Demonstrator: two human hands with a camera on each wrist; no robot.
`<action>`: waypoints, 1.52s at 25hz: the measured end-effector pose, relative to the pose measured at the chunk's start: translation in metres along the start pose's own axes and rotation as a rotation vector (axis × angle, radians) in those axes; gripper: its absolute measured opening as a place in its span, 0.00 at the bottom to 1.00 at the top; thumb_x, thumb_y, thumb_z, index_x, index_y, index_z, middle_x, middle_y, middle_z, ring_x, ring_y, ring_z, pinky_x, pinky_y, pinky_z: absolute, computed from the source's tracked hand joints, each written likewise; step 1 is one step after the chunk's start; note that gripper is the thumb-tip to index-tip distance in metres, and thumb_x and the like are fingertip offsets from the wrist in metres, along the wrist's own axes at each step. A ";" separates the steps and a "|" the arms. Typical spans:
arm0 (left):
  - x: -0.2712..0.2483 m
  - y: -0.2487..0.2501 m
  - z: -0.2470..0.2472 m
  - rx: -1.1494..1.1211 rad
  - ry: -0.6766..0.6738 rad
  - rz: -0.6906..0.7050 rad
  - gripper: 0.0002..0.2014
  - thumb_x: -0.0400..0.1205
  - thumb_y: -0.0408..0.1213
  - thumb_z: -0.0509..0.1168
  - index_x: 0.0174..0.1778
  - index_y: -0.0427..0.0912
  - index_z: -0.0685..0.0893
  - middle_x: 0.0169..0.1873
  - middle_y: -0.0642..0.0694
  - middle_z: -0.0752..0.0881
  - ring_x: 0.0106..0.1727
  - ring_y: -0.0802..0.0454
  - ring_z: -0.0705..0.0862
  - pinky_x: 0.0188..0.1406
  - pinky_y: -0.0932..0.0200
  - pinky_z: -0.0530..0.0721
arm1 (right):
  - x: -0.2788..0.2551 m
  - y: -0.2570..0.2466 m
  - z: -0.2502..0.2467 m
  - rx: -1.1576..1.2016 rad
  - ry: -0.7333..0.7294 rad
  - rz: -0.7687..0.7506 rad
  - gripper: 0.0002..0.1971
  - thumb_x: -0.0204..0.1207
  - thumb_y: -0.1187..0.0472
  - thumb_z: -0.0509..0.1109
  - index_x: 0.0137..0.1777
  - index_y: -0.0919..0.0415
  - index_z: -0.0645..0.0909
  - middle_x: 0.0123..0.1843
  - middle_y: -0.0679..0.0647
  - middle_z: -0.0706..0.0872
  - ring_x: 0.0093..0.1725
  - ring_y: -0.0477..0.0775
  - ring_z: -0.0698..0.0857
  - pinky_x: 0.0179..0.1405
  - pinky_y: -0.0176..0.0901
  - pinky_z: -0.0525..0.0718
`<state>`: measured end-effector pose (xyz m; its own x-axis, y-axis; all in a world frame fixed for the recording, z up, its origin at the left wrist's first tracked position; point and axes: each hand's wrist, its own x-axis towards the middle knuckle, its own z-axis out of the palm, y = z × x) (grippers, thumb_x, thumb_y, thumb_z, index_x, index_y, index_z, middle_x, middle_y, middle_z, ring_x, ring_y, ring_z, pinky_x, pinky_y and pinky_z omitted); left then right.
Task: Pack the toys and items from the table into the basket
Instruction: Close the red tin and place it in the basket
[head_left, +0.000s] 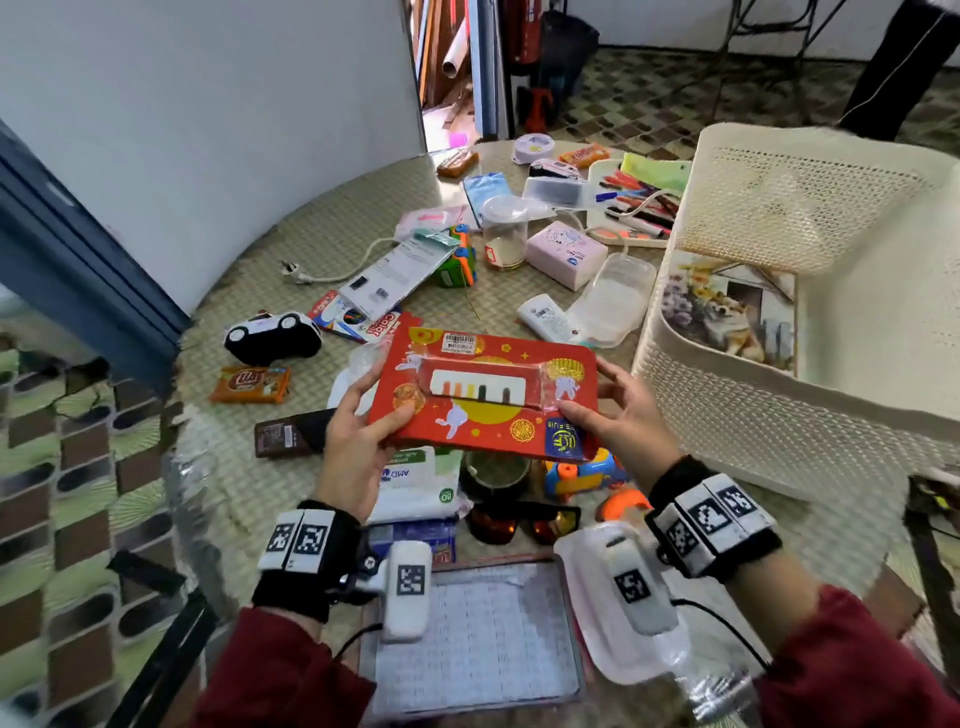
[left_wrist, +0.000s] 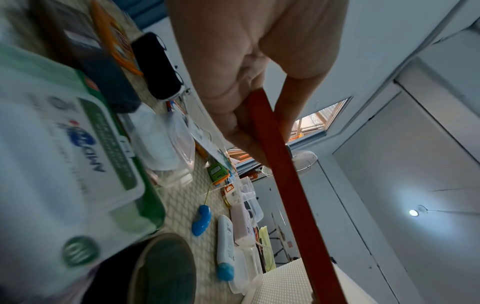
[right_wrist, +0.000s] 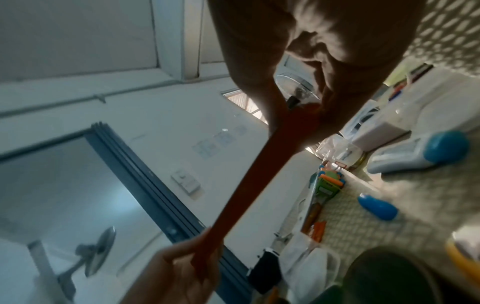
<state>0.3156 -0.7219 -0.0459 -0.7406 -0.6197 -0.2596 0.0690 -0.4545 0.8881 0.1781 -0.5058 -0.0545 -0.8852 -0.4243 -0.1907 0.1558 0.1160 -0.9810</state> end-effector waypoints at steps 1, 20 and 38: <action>-0.014 -0.003 -0.002 -0.012 0.029 0.007 0.28 0.76 0.20 0.66 0.72 0.44 0.76 0.52 0.42 0.89 0.45 0.52 0.90 0.37 0.59 0.89 | -0.012 0.002 -0.002 0.051 -0.007 0.005 0.36 0.69 0.72 0.75 0.76 0.62 0.66 0.55 0.56 0.82 0.47 0.45 0.85 0.41 0.37 0.88; -0.171 -0.074 -0.015 -0.009 -0.008 -0.080 0.35 0.77 0.17 0.63 0.78 0.45 0.63 0.43 0.47 0.91 0.42 0.52 0.90 0.36 0.55 0.89 | -0.133 0.056 -0.015 0.031 -0.185 -0.001 0.27 0.71 0.69 0.74 0.69 0.57 0.73 0.55 0.61 0.83 0.50 0.51 0.84 0.44 0.33 0.84; -0.192 -0.085 -0.052 0.055 -0.140 -0.158 0.28 0.77 0.22 0.64 0.71 0.46 0.70 0.54 0.35 0.88 0.47 0.45 0.89 0.38 0.52 0.90 | -0.139 0.067 0.005 0.290 0.028 0.167 0.34 0.76 0.67 0.70 0.77 0.54 0.58 0.55 0.61 0.82 0.37 0.45 0.88 0.27 0.39 0.85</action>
<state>0.4865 -0.5975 -0.0917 -0.8254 -0.4469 -0.3449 -0.0884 -0.5011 0.8609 0.3139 -0.4436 -0.0938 -0.8478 -0.3959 -0.3529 0.4146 -0.0797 -0.9065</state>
